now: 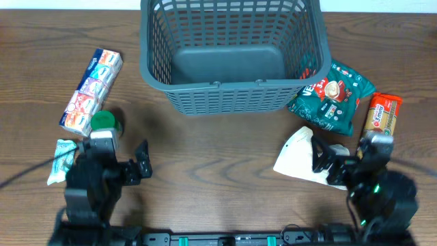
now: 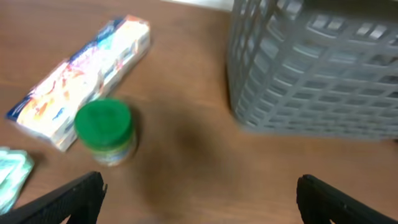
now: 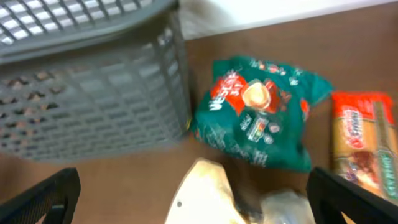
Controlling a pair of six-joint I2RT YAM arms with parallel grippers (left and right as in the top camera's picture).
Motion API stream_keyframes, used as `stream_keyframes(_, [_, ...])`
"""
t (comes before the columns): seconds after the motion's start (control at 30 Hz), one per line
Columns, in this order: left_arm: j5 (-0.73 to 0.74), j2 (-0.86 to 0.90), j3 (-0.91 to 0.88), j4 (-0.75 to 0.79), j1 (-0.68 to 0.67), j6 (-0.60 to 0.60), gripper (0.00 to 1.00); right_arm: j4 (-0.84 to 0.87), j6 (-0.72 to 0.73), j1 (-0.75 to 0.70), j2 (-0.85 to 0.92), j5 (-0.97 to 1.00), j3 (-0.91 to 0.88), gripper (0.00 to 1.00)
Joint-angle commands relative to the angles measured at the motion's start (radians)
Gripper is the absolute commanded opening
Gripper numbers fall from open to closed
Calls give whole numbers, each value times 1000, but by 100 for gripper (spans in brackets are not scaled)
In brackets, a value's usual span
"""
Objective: Pack container
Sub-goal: 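Reach the right gripper to the green coffee bag and grasp it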
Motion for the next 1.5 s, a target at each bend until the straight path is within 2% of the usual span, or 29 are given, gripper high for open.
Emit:
stream_keyframes(0.0, [-14,154,134,-71,-3,47,98,-127,-15,-51,222,17,211,99])
stream_keyframes(0.1, [-15,272,224,-131,-3,60,98,-317,-16,-114,435,18,429,99])
stream_keyframes(0.23, [-14,377,289,-159,-1,60,98,-543,-147,-238,711,-27,739,99])
stream_keyframes(0.33, [-14,414,298,-171,-1,60,98,-578,-266,-329,849,-153,898,99])
stream_keyframes(0.43, [-14,428,298,-192,-1,60,99,-544,-311,-418,943,-281,975,99])
stream_keyframes(0.57, [-15,425,298,-202,-1,70,98,-504,-456,-489,1033,-462,977,99])
stream_keyframes(0.73, [-16,423,298,-200,-1,79,98,-494,-567,-505,1159,-488,952,99])
stream_keyframes(1.07, [-22,424,298,-200,-1,94,98,-225,-556,-533,1305,-566,705,99])
stream_keyframes(1.47, [-22,424,298,-200,-1,97,99,-35,-551,-591,1368,-566,513,99])
